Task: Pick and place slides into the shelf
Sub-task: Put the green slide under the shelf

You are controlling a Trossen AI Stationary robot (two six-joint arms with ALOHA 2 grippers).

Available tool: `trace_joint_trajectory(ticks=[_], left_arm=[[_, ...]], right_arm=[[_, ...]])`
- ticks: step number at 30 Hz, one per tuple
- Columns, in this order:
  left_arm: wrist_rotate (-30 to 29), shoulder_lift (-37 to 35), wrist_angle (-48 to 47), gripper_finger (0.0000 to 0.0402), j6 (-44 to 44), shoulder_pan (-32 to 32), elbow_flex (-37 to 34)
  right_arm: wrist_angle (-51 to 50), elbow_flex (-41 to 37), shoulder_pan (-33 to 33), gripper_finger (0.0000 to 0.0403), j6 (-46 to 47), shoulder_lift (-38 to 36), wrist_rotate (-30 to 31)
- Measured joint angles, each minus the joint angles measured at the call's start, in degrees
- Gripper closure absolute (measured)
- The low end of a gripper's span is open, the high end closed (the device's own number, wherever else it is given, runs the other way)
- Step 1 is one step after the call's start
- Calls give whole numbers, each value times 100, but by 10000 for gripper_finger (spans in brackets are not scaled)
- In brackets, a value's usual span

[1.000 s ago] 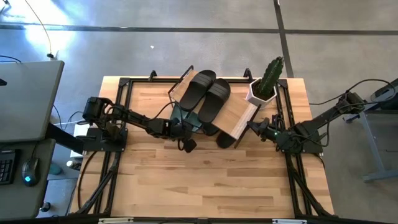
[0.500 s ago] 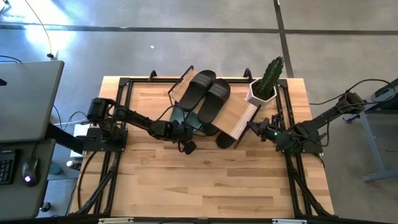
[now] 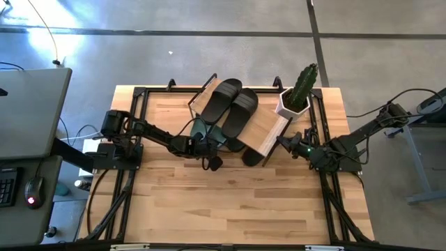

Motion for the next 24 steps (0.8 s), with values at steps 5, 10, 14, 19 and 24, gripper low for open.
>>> trace_joint_trajectory(ticks=[5,10,14,19,24], left_arm=[[1,62,158,402,4,2,0],[-111,78,234,402,6,0,0],[-40,78,225,402,2,-19,0],[51,-94,188,402,0,-263,-2],[-170,-539,-37,402,-25,-633,0]], right_arm=[[2,0,1,403,0,0,3],[4,0,1,403,0,0,9],[2,0,1,403,0,0,12],[2,0,1,403,0,0,20],[2,0,1,403,0,0,22]])
